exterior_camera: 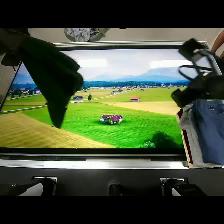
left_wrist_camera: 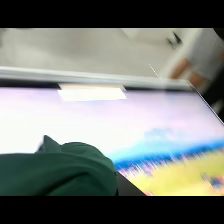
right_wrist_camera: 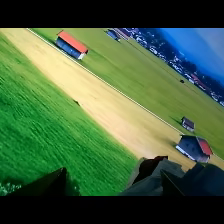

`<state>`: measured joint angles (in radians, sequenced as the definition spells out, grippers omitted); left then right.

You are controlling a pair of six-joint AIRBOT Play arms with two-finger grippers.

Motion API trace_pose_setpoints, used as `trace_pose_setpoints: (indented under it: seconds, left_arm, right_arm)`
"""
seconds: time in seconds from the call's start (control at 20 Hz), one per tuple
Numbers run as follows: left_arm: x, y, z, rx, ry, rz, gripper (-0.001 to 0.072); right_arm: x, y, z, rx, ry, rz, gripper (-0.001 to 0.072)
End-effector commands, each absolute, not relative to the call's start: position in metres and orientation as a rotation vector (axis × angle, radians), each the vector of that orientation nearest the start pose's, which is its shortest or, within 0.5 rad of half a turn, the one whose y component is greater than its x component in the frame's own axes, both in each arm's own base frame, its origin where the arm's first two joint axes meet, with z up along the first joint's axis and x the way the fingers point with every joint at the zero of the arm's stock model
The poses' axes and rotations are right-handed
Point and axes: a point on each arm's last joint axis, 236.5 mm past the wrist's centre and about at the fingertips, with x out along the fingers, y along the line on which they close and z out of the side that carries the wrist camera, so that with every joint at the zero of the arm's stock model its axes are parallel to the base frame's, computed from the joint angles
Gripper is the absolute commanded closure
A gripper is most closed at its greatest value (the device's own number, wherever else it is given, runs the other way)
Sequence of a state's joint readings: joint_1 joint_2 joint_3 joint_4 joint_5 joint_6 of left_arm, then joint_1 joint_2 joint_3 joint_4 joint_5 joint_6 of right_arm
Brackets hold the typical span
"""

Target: Fold the shirts.

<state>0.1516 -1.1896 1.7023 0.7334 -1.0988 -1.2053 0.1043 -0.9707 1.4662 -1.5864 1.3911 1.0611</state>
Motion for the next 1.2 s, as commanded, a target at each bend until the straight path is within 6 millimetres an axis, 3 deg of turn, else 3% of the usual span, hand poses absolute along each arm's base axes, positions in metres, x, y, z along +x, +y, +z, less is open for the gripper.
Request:
trace_pose_setpoints:
  seconds: [0.0,0.1,0.2,0.3,0.4,0.45,0.5,0.55,0.65,0.8,0.9,1.0,1.05,1.15]
  left_arm:
    - [0.335,-0.161,0.332,-0.142,0.559,-0.749,0.0683]
    - [0.311,-0.207,0.307,-0.149,0.625,-0.868,0.0682]
    - [0.294,-0.263,0.265,-0.168,0.71,-0.983,0.0682]
    - [0.281,-0.324,0.209,-0.189,0.779,-1.048,0.0682]
    - [0.261,-0.375,0.137,-0.184,0.896,-1.072,0.068]
    - [0.249,-0.393,0.101,-0.166,0.99,-1.082,0.0569]
    - [0.238,-0.4,0.077,-0.148,1.084,-1.092,0.0143]
    - [0.233,-0.398,0.063,-0.146,1.19,-1.084,-0.0013]
    - [0.248,-0.36,0.061,-0.07,1.297,-1.047,-0.0013]
    - [0.302,-0.252,0.075,0.007,1.322,-0.818,-0.0013]
    - [0.317,-0.177,0.072,-0.002,1.353,-0.629,-0.0013]
    - [0.306,-0.13,0.052,-0.077,1.409,-0.513,-0.0013]
    - [0.29,-0.114,0.035,-0.115,1.457,-0.476,-0.0013]
    - [0.253,-0.103,0.0,-0.162,1.544,-0.468,-0.0013]
  right_arm:
    - [0.299,0.023,0.236,-0.523,0.872,0.288,0.0038]
    - [0.287,0.022,0.237,-0.522,0.89,0.291,0.0038]
    - [0.287,0.021,0.236,-0.524,0.893,0.289,0.0038]
    - [0.294,0.022,0.237,-0.524,0.878,0.285,0.0037]
    - [0.303,0.023,0.235,-0.518,0.874,0.281,0.0037]
    - [0.305,0.023,0.232,-0.519,0.885,0.284,0.0037]
    - [0.306,0.023,0.227,-0.518,0.903,0.288,0.0036]
    - [0.305,0.023,0.222,-0.517,0.927,0.293,0.0036]
    - [0.298,0.023,0.205,-0.512,1.017,0.317,0.0036]
    - [0.288,0.039,0.155,-0.474,1.186,0.427,0.0035]
    - [0.282,0.061,0.104,-0.418,1.273,0.549,0.0017]
    - [0.273,0.079,0.051,-0.343,1.348,0.627,0.0001]
    - [0.269,0.083,0.027,-0.315,1.382,0.643,0.0]
    - [0.261,0.086,-0.007,-0.275,1.444,0.653,0.0001]
